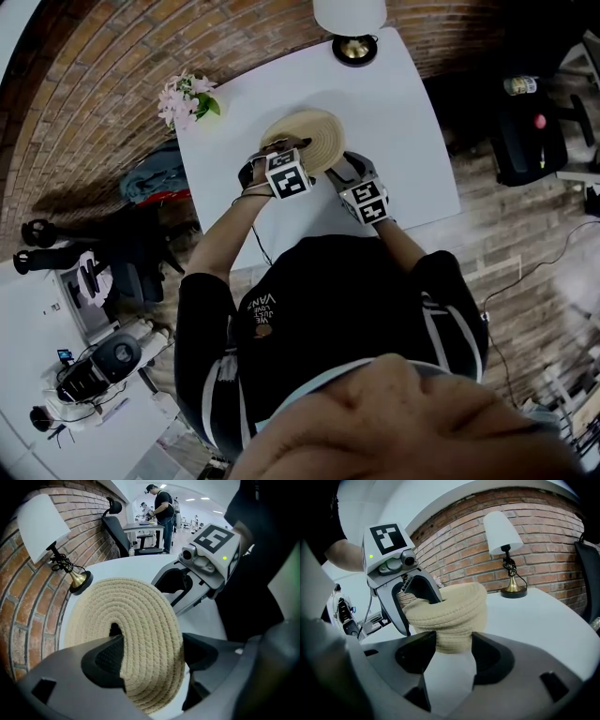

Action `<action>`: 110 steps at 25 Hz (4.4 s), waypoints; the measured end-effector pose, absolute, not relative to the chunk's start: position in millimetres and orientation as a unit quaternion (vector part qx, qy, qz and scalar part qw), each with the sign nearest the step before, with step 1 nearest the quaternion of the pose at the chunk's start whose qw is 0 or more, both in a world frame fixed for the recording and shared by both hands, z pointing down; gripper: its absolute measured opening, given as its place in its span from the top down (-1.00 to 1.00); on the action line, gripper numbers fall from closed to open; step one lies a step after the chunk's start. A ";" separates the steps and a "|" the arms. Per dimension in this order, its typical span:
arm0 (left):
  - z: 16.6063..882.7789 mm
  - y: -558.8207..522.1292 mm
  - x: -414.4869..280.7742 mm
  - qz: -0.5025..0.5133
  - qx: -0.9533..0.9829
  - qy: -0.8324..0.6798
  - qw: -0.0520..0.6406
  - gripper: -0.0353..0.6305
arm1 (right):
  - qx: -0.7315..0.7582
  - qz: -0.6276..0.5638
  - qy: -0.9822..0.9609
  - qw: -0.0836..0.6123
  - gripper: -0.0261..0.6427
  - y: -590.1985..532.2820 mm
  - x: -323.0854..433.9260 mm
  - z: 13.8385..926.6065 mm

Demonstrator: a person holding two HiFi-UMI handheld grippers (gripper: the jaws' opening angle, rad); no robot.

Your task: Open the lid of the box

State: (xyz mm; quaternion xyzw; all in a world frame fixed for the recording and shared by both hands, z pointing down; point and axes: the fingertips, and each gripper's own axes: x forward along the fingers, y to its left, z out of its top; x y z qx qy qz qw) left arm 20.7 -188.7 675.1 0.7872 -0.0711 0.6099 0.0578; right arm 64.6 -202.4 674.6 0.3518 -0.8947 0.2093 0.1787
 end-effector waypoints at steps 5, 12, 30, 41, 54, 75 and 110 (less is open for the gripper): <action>672.8 -189.2 21.1 0.606 0.791 -0.076 0.052 -0.21 | 0.360 0.209 -0.889 0.189 0.28 -202.9 65.8 679.3; 668.9 -188.0 19.4 0.592 0.800 -0.080 0.049 -0.21 | 0.370 0.211 -0.884 0.194 0.28 -204.3 65.3 682.2; 643.5 -188.5 20.3 0.532 0.838 -0.110 0.053 -0.16 | 0.392 0.211 -0.873 0.200 0.28 -203.5 67.1 681.5; 630.2 -186.8 10.2 0.470 0.866 -0.150 0.078 -0.15 | 0.407 0.216 -0.863 0.210 0.29 -199.7 67.3 677.6; 627.6 -183.4 -2.6 0.405 0.891 -0.188 0.079 -0.15 | 0.424 0.212 -0.858 0.198 0.30 -193.2 63.9 660.2; 587.2 -174.1 -19.8 0.311 0.916 -0.251 0.044 -0.15 | 0.478 0.208 -0.836 0.173 0.30 -179.0 77.4 635.3; 548.3 -136.5 -89.1 0.186 0.924 -0.332 0.043 -0.06 | 0.544 0.173 -0.810 0.135 0.54 -149.9 55.9 582.4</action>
